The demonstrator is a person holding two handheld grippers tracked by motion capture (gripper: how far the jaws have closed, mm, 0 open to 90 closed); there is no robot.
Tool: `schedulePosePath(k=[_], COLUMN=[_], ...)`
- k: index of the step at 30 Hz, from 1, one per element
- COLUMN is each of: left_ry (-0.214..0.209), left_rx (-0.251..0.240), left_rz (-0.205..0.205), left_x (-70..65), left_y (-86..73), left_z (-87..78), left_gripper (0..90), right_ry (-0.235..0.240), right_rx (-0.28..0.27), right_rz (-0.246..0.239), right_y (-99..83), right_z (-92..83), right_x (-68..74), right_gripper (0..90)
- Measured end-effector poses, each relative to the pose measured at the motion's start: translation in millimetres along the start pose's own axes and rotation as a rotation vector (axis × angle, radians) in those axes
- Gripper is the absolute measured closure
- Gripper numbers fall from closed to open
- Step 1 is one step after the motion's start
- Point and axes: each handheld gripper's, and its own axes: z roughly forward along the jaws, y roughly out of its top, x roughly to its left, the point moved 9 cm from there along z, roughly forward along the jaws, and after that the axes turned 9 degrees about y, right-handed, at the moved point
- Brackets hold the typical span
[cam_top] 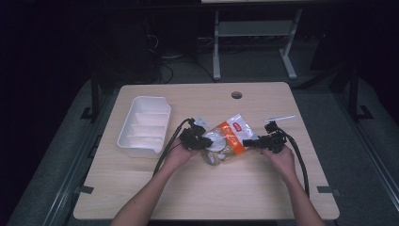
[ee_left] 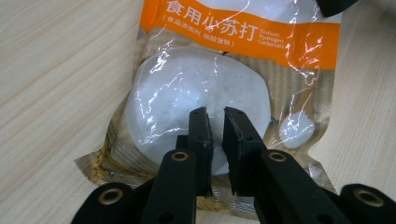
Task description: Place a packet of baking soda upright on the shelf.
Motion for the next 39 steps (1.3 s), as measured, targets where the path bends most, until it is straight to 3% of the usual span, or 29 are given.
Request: schedulePosePath(k=[5, 10, 14, 19, 20, 23, 24, 26, 27, 29, 30, 31, 34, 36, 39], left_ry=[-0.030, -0.054, -0.052, -0.052, -0.051, -0.050, -0.055, -0.055, -0.060, -0.070, -0.070, -0.073, -0.099, -0.112, -0.131], left_rx=[-0.008, -0.017, -0.036, -0.108, -0.121, -0.156, -0.167, -0.189, -0.201, -0.213, -0.213, -0.220, -0.233, -0.249, -0.279], left_rz=[-0.016, -0.024, -0.049, -0.085, -0.094, -0.120, -0.129, -0.138, -0.140, -0.141, -0.141, -0.141, -0.145, -0.143, -0.137], left_x=[-0.9, -2.2, -0.5, 4.7, 5.9, 9.6, 10.4, 10.5, 9.9, 8.8, 8.8, 8.6, 7.3, 6.8, 5.8], left_y=[-0.3, -0.7, -0.6, 4.1, 4.9, 6.3, 6.6, 5.8, 5.1, 0.9, 0.9, -0.3, -2.1, -1.7, -0.2], left_z=[-0.4, -2.1, -5.6, -18.1, -20.6, -28.7, -31.1, -35.9, -37.8, -41.1, -41.1, -41.8, -44.4, -46.4, -50.1], left_gripper=[74.8, 68.8, 61.5, 54.1, 49.2, 44.4, 38.5, 34.0, 34.0, 30.3, 29.1, 28.3, 27.0, 25.6, 25.6], right_ry=[0.019, 0.039, 0.016, 0.013, 0.013, 0.007, 0.000, -0.004, -0.004, -0.001, -0.001, 0.009, 0.023, 0.003, 0.005], right_rx=[-0.034, -0.059, -0.050, -0.055, -0.053, -0.044, -0.035, -0.026, -0.026, -0.018, -0.018, -0.009, 0.000, 0.029, 0.051], right_rz=[0.030, 0.012, -0.057, -0.134, -0.173, -0.211, -0.262, -0.307, -0.307, -0.370, -0.370, -0.403, -0.441, -0.522, -0.572], right_y=[2.7, 7.1, 11.7, 22.4, 28.5, 33.7, 39.0, 43.7, 43.7, 49.9, 49.9, 53.3, 55.6, 57.1, 56.3], right_z=[5.6, 3.6, 1.7, -4.8, -7.9, -11.4, -14.5, -18.2, -18.2, -23.4, -23.4, -26.3, -29.0, -31.6, -32.5], right_x=[-2.1, 1.8, 11.7, 28.3, 37.8, 47.6, 58.6, 69.9, 69.9, 86.5, 86.5, 97.3, 108.5, 124.7, 137.2], right_gripper=[67.2, 83.7, 88.7, 89.1, 89.2, 89.2, 89.2, 89.2, 89.2, 89.3, 89.3, 89.4, 89.5, 89.6, 89.7])
